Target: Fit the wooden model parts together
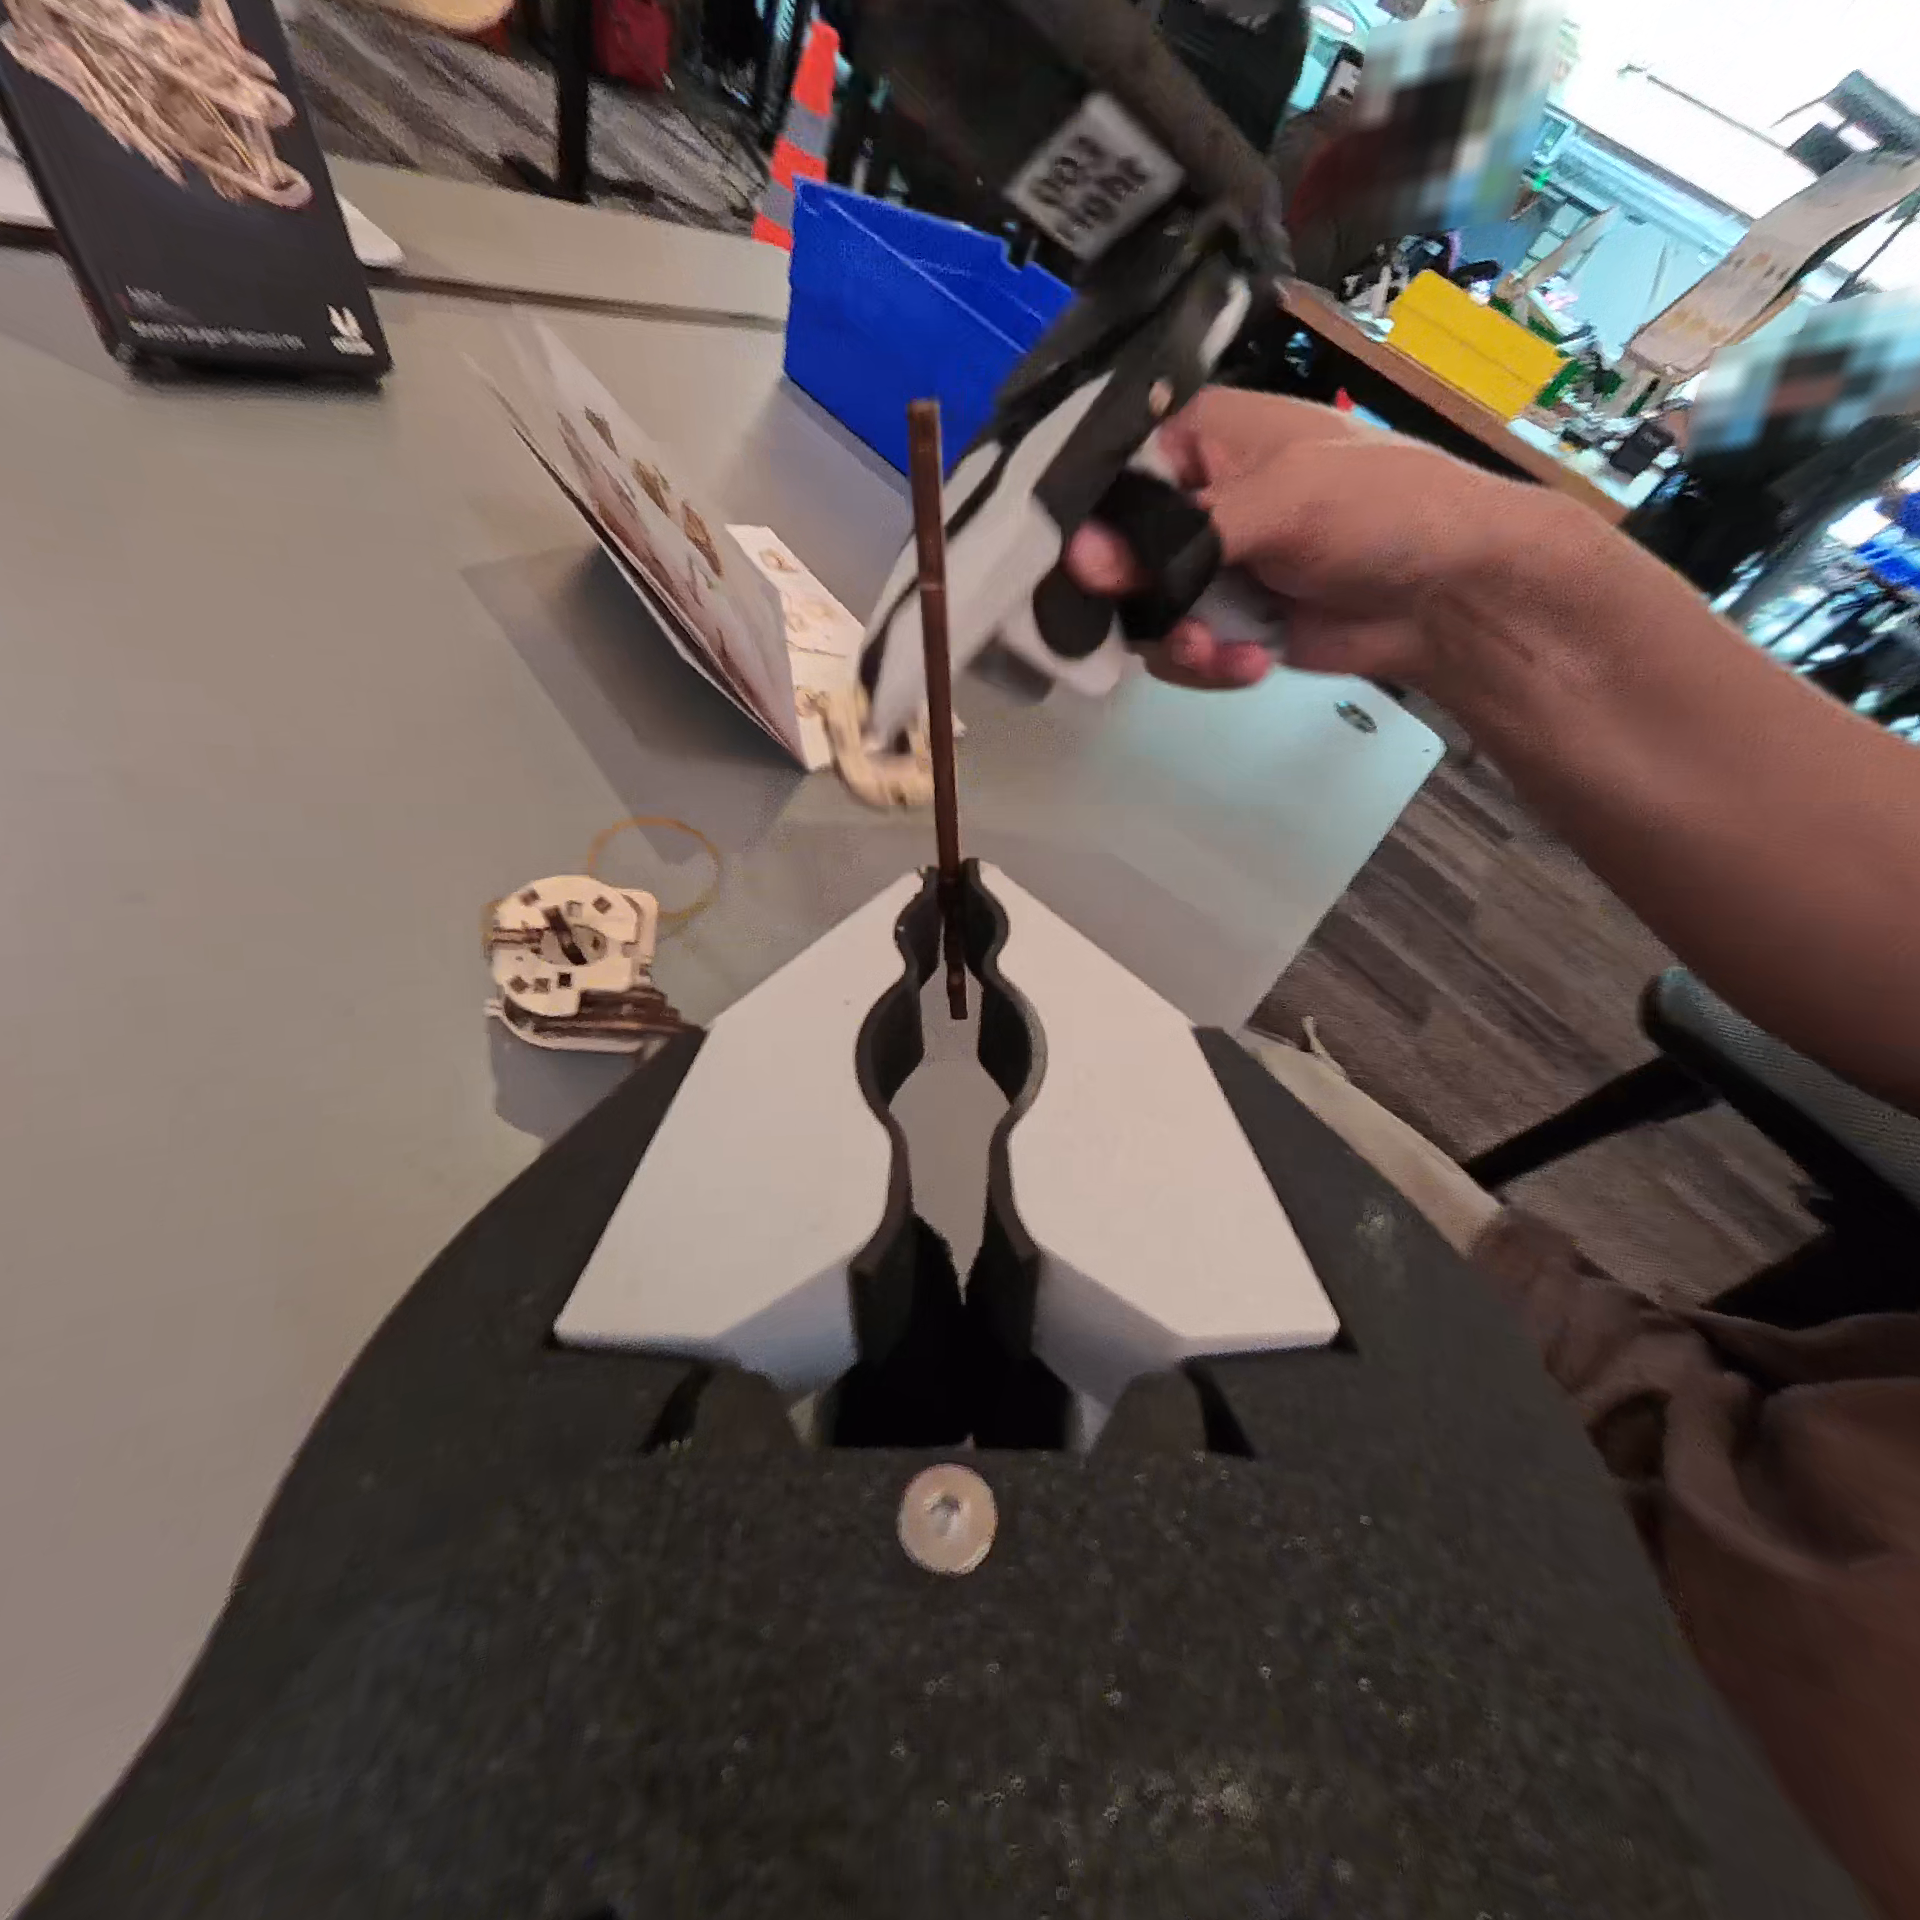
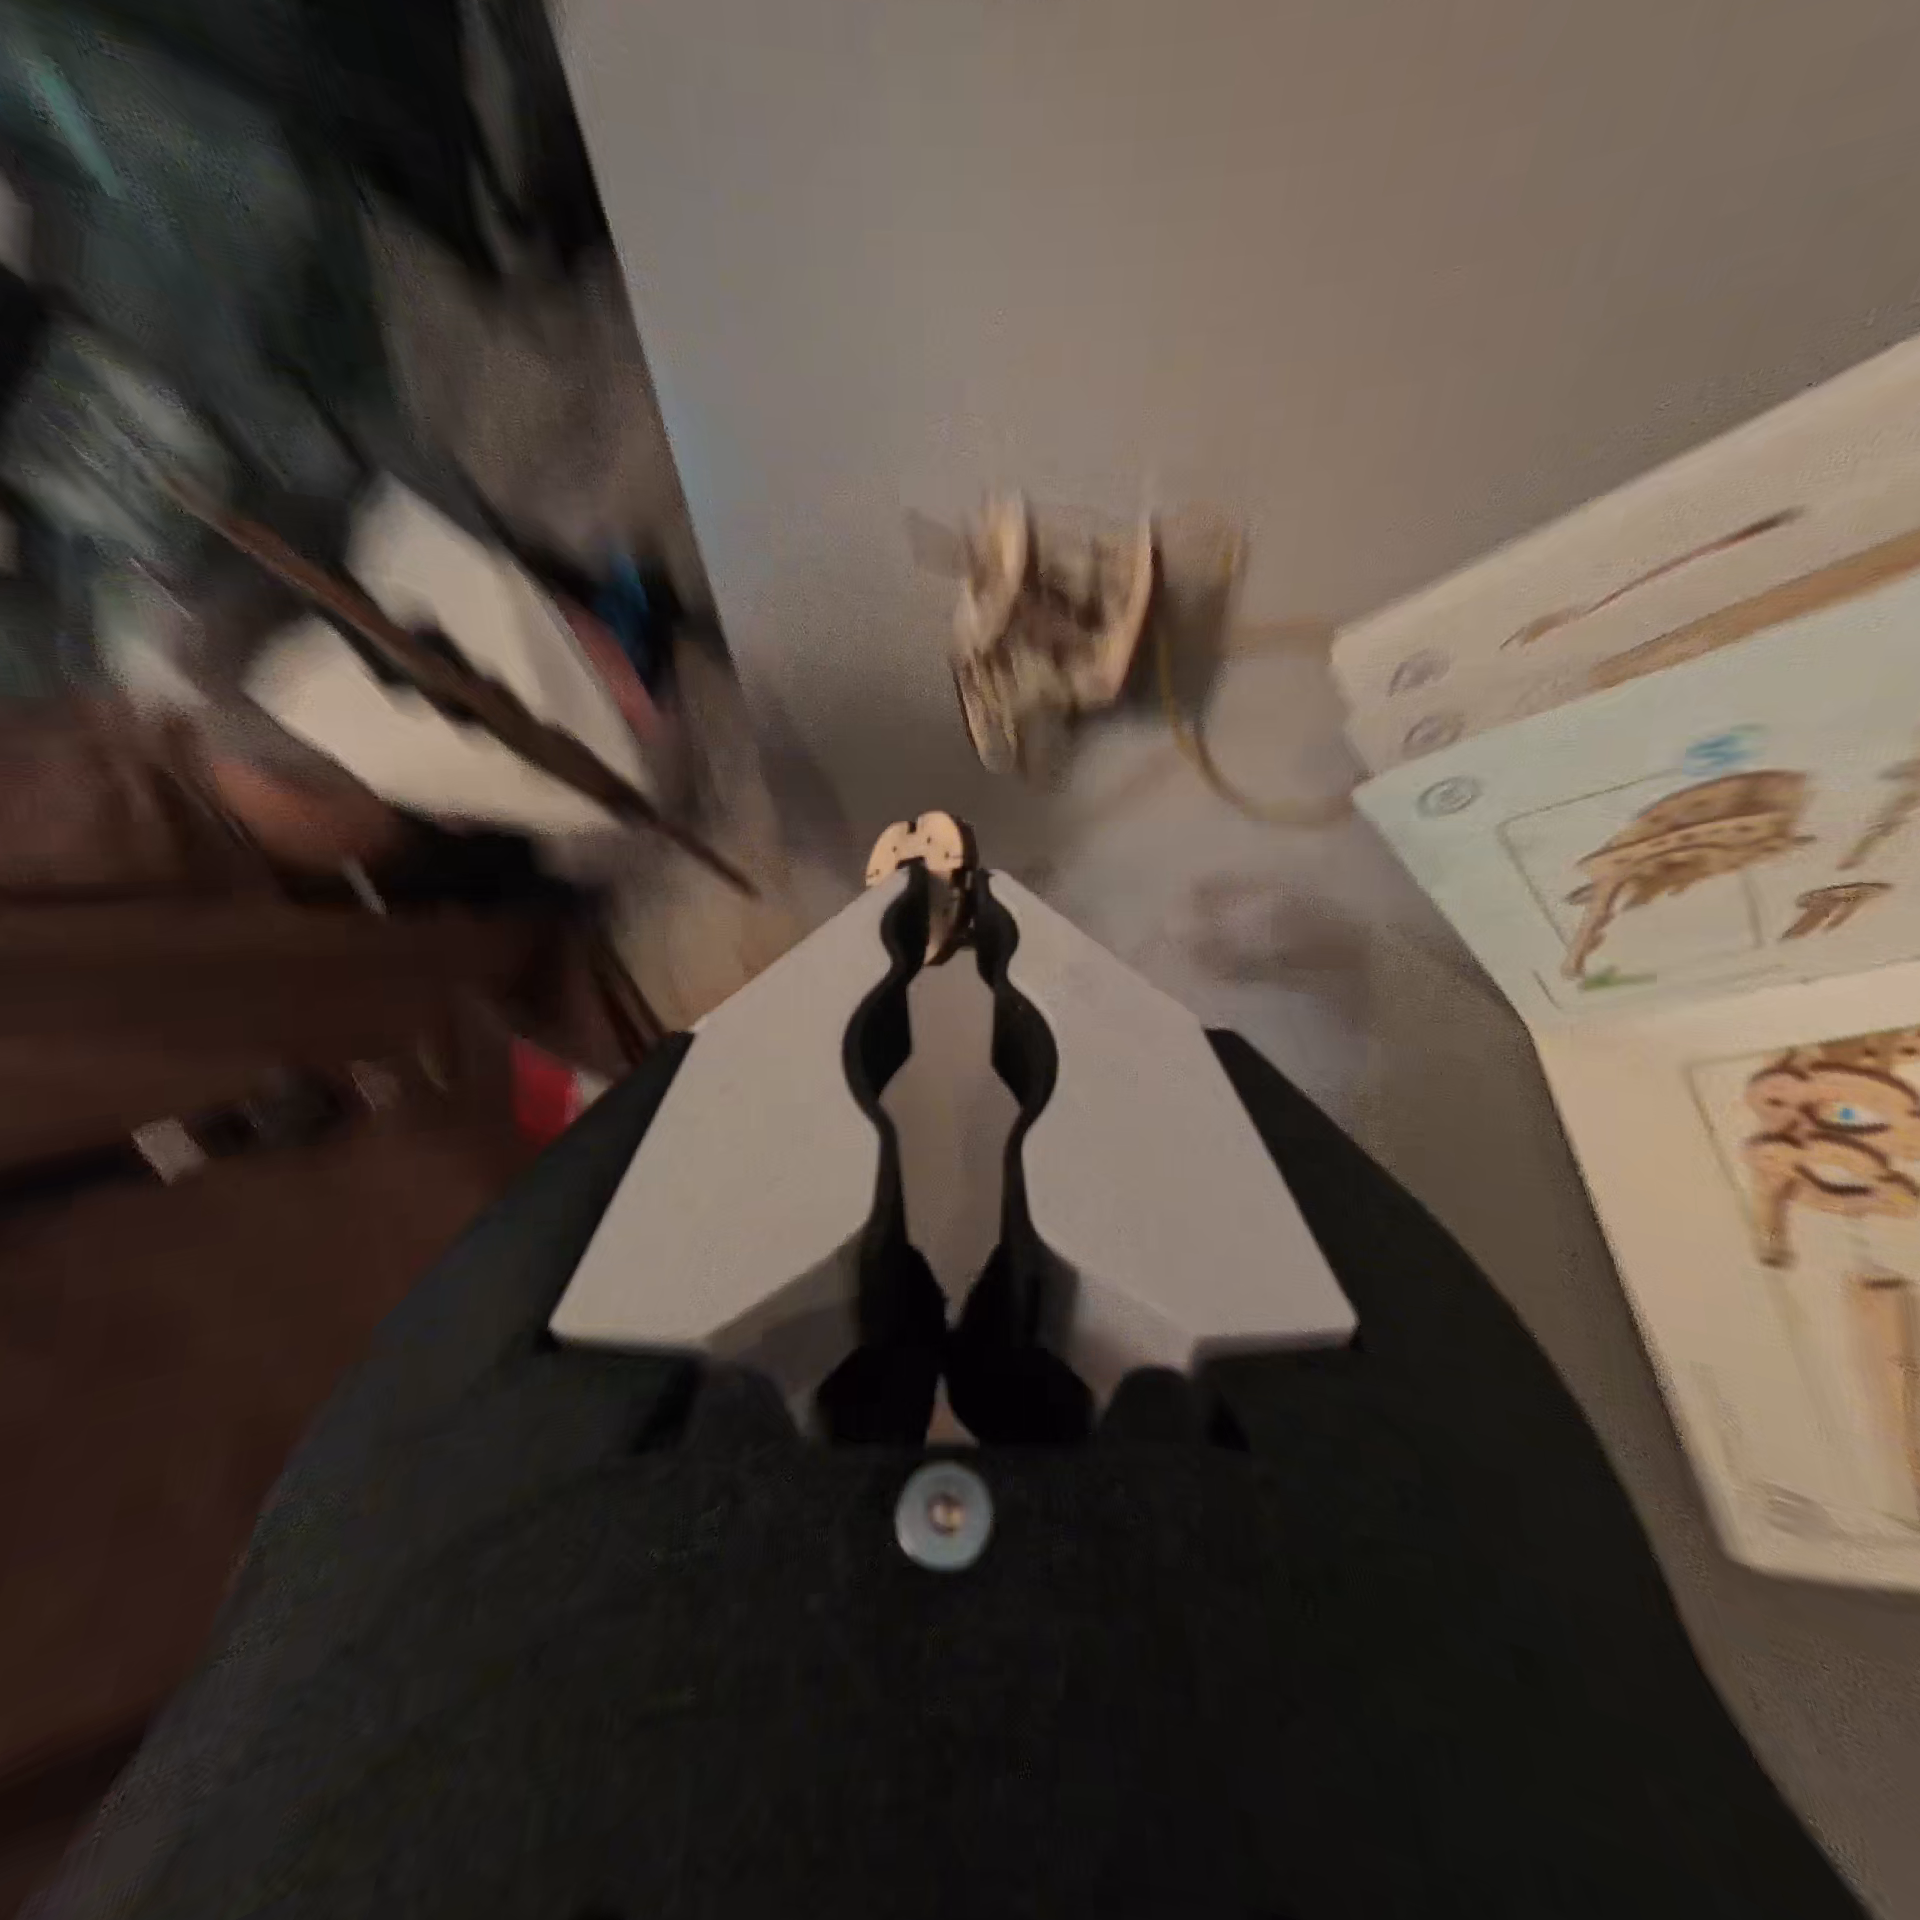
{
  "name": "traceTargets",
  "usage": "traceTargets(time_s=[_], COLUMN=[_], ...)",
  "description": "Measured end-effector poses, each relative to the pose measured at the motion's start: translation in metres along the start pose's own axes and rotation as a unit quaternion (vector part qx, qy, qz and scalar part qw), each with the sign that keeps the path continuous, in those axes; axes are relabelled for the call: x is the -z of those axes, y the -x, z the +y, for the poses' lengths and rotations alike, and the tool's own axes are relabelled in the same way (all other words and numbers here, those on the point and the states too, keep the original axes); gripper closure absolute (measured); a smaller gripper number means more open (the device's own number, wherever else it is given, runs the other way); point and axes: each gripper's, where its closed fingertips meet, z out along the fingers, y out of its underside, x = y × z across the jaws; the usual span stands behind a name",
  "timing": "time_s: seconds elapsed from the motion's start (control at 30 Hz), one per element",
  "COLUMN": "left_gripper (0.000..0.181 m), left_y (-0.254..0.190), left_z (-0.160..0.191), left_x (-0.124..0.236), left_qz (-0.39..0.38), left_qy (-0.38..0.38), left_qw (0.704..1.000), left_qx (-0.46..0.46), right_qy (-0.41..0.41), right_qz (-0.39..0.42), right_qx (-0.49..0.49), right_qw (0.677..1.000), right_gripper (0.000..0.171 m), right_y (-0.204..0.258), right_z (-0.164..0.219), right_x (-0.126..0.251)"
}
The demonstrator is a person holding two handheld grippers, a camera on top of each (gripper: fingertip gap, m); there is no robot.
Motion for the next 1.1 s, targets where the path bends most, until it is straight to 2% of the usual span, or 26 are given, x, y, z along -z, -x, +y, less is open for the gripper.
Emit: traceTargets(time_s=[0.07, 0.1, 0.23, 0.33, 0.43, 0.53, 0.6, 0.67, 0.73, 0.83, 0.93, 1.0, 1.1], left_gripper=[0.180, 0.180, 0.180, 0.180, 0.180, 0.180, 0.180, 0.180, 0.181, 0.181, 0.180, 0.180, 0.180], left_y=[0.002, 0.001, 0.004, -0.001, -0.008, -0.014, -0.027, -0.044, -0.061, -0.063, -0.059, -0.048, -0.030], left_z=[-0.006, -0.009, -0.011, -0.008, -0.006, -0.005, -0.009, -0.015, -0.023, -0.036, -0.036, -0.030, -0.023], left_x=[0.001, 0.001, -0.002, -0.009, -0.016, -0.022, -0.024, -0.022, -0.017, -0.007, -0.007, -0.011, -0.015], left_qz=[-0.033, -0.048, -0.121, -0.140, -0.135, -0.108, -0.044, 0.050, 0.160, 0.203, 0.170, 0.095, -0.036], left_qy=[-0.014, -0.020, -0.017, -0.007, -0.004, -0.007, -0.028, -0.051, -0.069, -0.109, -0.108, -0.092, -0.064], left_qw=[0.999, 0.996, 0.982, 0.973, 0.972, 0.981, 0.992, 0.997, 0.980, 0.961, 0.974, 0.991, 0.991], left_qx=[-0.040, -0.067, -0.145, -0.182, -0.191, -0.162, -0.112, -0.016, 0.093, 0.149, 0.108, 0.031, -0.113], right_qy=[-0.183, -0.234, -0.327, -0.380, -0.398, -0.420, -0.439, -0.472, -0.494, -0.499, -0.469, -0.450, -0.450], right_qz=[-0.086, -0.140, -0.233, -0.241, -0.199, -0.197, -0.167, -0.188, -0.206, -0.182, -0.109, -0.053, -0.058], right_qx=[-0.104, -0.138, -0.236, -0.292, -0.302, -0.262, -0.230, -0.180, -0.119, -0.037, 0.000, -0.016, -0.048], right_qw=[0.974, 0.952, 0.885, 0.844, 0.843, 0.846, 0.852, 0.842, 0.837, 0.846, 0.877, 0.891, 0.890], right_gripper=[0.164, 0.164, 0.164, 0.164, 0.164, 0.164, 0.164, 0.164, 0.164, 0.165, 0.165, 0.164, 0.164], right_y=[0.024, 0.036, 0.054, 0.047, 0.038, 0.048, 0.044, 0.052, 0.064, 0.079, 0.087, 0.084, 0.093], right_z=[-0.032, -0.036, -0.024, -0.017, -0.009, -0.011, -0.012, -0.018, -0.022, -0.024, -0.024, -0.022, -0.022], right_x=[0.022, 0.030, 0.024, 0.016, 0.007, 0.013, 0.021, 0.040, 0.055, 0.061, 0.051, 0.045, 0.045])
